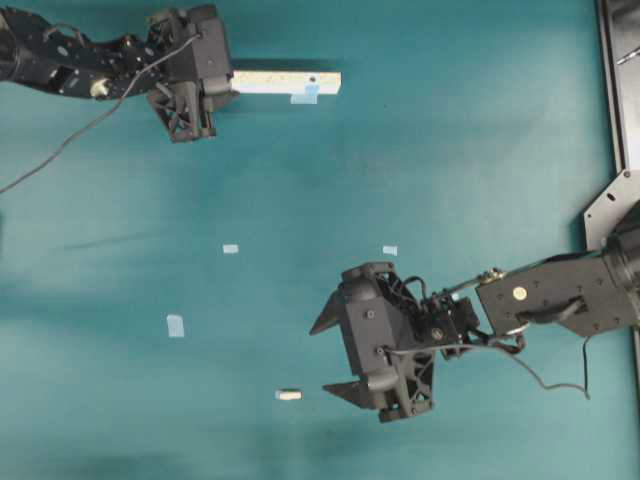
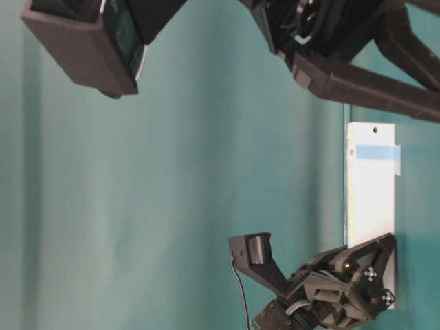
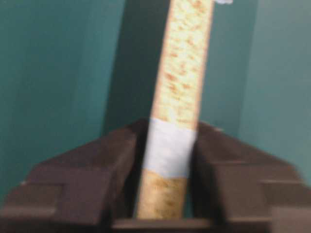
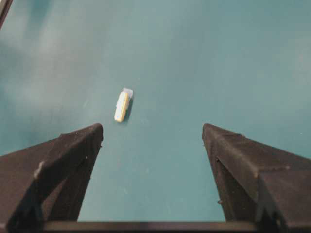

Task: Move the wooden board into place and insert the rod into its hole.
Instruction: 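Close the left gripper on the strip and drag it rightward, then swing the held strip toward the table center with the left gripper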

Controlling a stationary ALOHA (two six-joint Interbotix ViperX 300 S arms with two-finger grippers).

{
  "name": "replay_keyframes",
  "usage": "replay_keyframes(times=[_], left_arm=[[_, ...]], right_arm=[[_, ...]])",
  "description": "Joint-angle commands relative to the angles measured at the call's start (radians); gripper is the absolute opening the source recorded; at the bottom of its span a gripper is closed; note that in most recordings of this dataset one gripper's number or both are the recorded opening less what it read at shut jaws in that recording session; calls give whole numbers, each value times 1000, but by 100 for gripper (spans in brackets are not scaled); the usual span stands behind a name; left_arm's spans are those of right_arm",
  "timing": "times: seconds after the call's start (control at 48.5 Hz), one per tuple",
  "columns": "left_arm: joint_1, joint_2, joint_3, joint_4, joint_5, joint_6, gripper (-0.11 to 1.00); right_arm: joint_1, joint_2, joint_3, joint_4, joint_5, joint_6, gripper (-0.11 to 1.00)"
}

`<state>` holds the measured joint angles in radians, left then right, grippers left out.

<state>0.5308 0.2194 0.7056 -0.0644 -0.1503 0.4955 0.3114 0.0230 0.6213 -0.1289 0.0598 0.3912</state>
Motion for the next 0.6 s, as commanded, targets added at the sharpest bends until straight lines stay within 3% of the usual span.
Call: replay_keyframes(times=[0.0,0.33,0.578], left_arm=[[5,-17,-14,0,-8,-2,22],[0,-18,-17,-2,-8,-3,22],[-18,-20,-18,-2,-5,-3,22]], right_arm=[[5,-29,-23,-2,-5,0,91],[5,-41,-28,-2,-5,0,91],[-12,-163,-71,-2,54,2,91]])
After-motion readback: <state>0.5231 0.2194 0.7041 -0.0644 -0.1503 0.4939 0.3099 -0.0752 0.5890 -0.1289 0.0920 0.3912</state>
